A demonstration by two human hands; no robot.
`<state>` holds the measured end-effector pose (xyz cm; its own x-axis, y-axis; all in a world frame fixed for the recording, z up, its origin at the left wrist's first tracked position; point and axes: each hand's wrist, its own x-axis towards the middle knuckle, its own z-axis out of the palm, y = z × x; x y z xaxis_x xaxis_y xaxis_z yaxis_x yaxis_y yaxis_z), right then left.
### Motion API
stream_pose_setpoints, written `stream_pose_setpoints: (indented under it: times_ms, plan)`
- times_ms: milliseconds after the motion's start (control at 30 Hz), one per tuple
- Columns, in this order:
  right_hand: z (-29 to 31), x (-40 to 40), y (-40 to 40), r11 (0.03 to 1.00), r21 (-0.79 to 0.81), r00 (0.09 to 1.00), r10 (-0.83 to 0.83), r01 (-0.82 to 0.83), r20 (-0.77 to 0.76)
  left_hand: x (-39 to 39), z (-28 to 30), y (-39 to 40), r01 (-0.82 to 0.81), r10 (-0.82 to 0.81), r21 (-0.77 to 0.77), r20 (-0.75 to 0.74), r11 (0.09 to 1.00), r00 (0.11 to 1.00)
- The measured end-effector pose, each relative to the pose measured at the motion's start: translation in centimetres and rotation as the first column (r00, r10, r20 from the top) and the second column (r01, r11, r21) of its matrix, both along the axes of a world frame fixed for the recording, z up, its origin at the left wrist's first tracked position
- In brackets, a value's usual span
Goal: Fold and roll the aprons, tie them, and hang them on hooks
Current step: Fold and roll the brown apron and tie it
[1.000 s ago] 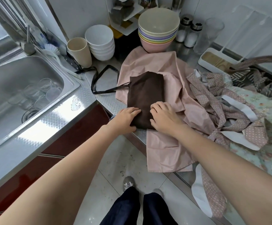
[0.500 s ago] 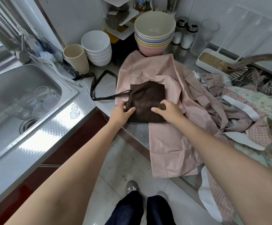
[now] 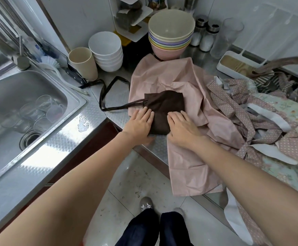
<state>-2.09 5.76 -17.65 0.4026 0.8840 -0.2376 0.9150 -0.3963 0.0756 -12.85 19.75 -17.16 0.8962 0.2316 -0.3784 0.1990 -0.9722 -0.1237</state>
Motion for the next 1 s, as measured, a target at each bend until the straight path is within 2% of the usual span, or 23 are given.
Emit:
stream_pose_setpoints:
  times_ms: [100, 200, 267, 333, 433, 500, 567, 633, 767, 833, 900, 933, 1000]
  plan:
    - [-0.2, 0.4, -0.4, 0.993, -0.108, 0.999, 0.039, -0.037, 0.019, 0.9, 0.0, 0.3, -0.011, 0.015, -0.065, 0.055, 0.998, 0.998]
    - [0.6, 1.1, 1.0, 1.0, -0.012, 0.999, 0.024, -0.025, -0.026, 1.4, 0.3, 1.5, -0.065, 0.124, -0.291, 0.188, 0.955, 0.974]
    - [1.9, 2.6, 2.1, 0.998, 0.038, 0.979, -0.049, 0.058, -0.2, 1.8, 1.1, 2.5, -0.177, 0.304, -0.519, 0.17, 0.836, 0.937]
    - [3.3, 4.5, 3.1, 0.987, 0.03, 0.913, -0.135, 0.158, -0.386, 2.7, 1.7, 3.2, -0.305, 0.476, -0.679, 0.074, 0.667, 0.877]
    - [3.6, 7.5, 4.6, 0.967, -0.002, 0.816, -0.217, 0.256, -0.536, 4.3, 2.0, 3.8, -0.467, 0.691, -0.766, -0.04, 0.442, 0.721]
    - [3.3, 8.7, 5.6, 0.954, -0.007, 0.79, -0.252, 0.3, -0.558, 5.4, 1.5, 4.1, -0.521, 0.766, -0.758, -0.044, 0.392, 0.641]
    - [2.9, 9.5, 5.9, 0.949, -0.048, 0.797, -0.289, 0.312, -0.531, 6.4, 0.8, 4.3, -0.56, 0.794, -0.718, -0.016, 0.414, 0.608]
    - [2.5, 10.2, 6.3, 0.958, -0.08, 0.812, -0.277, 0.276, -0.514, 7.2, 0.4, 4.6, -0.613, 0.787, -0.626, 0.001, 0.482, 0.617]
    - [2.2, 10.5, 7.2, 0.971, -0.146, 0.849, -0.236, 0.189, -0.472, 7.4, 0.9, 5.8, -0.648, 0.7, -0.491, -0.103, 0.582, 0.707]
    - [2.7, 10.4, 7.6, 0.972, -0.172, 0.91, -0.213, 0.16, -0.356, 7.0, 1.6, 6.6, -0.608, 0.623, -0.465, -0.144, 0.643, 0.769]
    - [3.7, 9.4, 8.2, 0.986, -0.114, 0.961, -0.149, 0.125, -0.235, 6.8, 2.4, 7.2, -0.576, 0.568, -0.463, -0.174, 0.674, 0.805]
    - [3.8, 8.8, 8.8, 0.992, -0.076, 0.967, -0.115, 0.1, -0.225, 6.9, 2.8, 7.4, -0.57, 0.549, -0.464, -0.196, 0.678, 0.812]
    - [3.5, 7.2, 9.8, 0.995, -0.078, 0.936, -0.083, 0.059, -0.341, 7.1, 3.2, 7.7, -0.576, 0.529, -0.473, -0.245, 0.667, 0.813]
